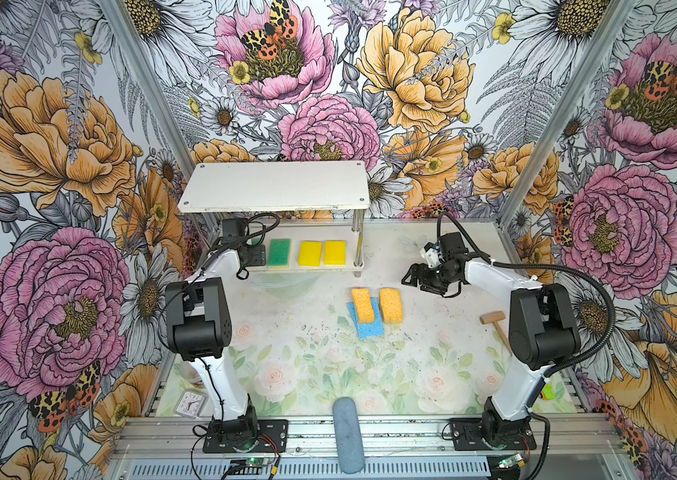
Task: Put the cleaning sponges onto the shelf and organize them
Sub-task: 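Open the left gripper to release the green sponge on the shelf, then withdraw the left gripper toward the cluster while the right gripper moves toward the yellow-orange sponges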
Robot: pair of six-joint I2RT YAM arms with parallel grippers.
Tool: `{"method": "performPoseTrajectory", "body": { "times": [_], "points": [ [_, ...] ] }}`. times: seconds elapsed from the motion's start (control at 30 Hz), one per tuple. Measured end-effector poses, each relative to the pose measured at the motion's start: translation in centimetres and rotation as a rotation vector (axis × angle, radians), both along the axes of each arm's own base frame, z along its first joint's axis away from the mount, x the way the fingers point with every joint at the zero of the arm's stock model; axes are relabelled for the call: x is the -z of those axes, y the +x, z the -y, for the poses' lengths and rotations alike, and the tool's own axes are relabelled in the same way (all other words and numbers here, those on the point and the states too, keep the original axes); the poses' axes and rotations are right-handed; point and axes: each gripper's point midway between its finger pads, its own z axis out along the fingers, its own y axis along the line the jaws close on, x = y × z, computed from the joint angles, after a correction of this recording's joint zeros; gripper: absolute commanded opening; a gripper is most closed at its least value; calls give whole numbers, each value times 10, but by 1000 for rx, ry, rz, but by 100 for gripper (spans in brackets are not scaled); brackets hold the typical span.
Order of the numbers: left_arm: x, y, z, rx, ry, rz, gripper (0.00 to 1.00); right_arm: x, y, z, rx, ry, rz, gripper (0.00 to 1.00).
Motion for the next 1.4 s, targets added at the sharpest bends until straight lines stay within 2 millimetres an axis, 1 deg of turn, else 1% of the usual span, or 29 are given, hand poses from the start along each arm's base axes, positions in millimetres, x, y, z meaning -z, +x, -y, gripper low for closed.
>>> {"method": "performPoseTrajectory", "body": {
  "times": [0.33, 0.63, 0.7, 0.77, 0.8, 0.87, 0.97, 1.03, 1.1, 1.2, 1.3, 1.4],
  "points": [
    [2, -2, -5, -19, 22, -8, 81, 0, 0, 0, 0, 0, 0, 81],
    [6, -7, -4, -19, 20, -20, 82, 0, 0, 0, 0, 0, 0, 81],
    [4, -10, -2, -16, 20, -20, 84, 0, 0, 0, 0, 0, 0, 81],
    [-2, -16, 1, -14, 19, -11, 85, 0, 0, 1, 3, 0, 0, 81],
    [-7, -19, 3, -11, 19, -5, 85, 0, 1, 2, 4, 0, 0, 81],
    [-22, -24, 8, -4, 20, 22, 85, 0, 1, 2, 6, 0, 0, 81],
    [-45, -27, 17, 13, 23, 71, 85, 0, 1, 3, 6, 0, 0, 82],
    [-55, -28, 23, 22, 29, 91, 86, 0, 1, 3, 6, 0, 0, 82],
    [-59, -30, 27, 26, 41, 97, 87, 0, 1, 3, 6, 0, 0, 81],
    [-57, -40, 36, 25, 82, 80, 91, 0, 1, 2, 6, 1, 0, 82],
    [-56, -57, 53, 41, 132, 51, 96, 0, 1, 2, 6, 1, 0, 82],
    [-68, -70, 72, 59, 159, 60, 99, 0, 1, 3, 6, 0, 0, 82]
  ]
}}
